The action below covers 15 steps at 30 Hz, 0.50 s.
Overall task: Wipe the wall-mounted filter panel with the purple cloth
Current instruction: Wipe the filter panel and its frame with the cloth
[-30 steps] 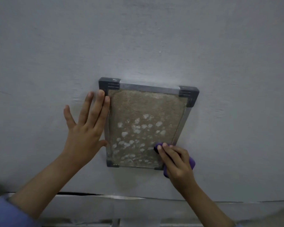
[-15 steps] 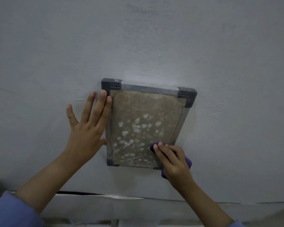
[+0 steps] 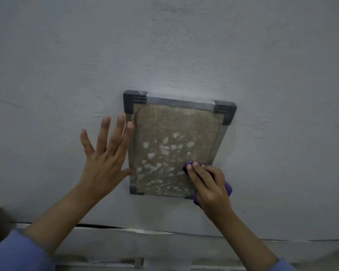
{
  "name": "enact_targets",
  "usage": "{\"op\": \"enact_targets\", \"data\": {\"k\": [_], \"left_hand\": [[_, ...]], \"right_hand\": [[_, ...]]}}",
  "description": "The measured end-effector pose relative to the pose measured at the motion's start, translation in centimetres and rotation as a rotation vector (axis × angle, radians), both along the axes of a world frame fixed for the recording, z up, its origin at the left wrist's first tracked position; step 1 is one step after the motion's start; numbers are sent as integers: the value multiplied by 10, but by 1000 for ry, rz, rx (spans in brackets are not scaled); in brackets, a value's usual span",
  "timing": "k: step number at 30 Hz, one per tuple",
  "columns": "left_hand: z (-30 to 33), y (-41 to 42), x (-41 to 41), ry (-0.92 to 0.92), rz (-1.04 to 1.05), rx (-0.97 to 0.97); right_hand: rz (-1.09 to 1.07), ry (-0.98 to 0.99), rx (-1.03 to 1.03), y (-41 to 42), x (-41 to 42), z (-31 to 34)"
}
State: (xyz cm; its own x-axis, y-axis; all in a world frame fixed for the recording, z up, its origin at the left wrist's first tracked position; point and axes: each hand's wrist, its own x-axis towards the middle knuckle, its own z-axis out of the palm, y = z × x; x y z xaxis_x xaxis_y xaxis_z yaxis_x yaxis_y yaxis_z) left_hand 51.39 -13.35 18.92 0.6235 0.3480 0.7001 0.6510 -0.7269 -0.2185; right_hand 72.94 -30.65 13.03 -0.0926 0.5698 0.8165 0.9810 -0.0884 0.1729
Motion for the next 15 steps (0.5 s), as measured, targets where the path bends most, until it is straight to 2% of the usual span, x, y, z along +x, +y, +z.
{"op": "enact_targets", "data": {"k": [3,9,15], "left_hand": [[-9,1,-2,40,1,-16],[-13,6,0,47,2,-37],[-16,5,5,15,15,-18]], "right_hand": [[23,42,-30,-7,-5,2],[49,49,181,6,5,49],[38,18,166,14,8,22]]}}
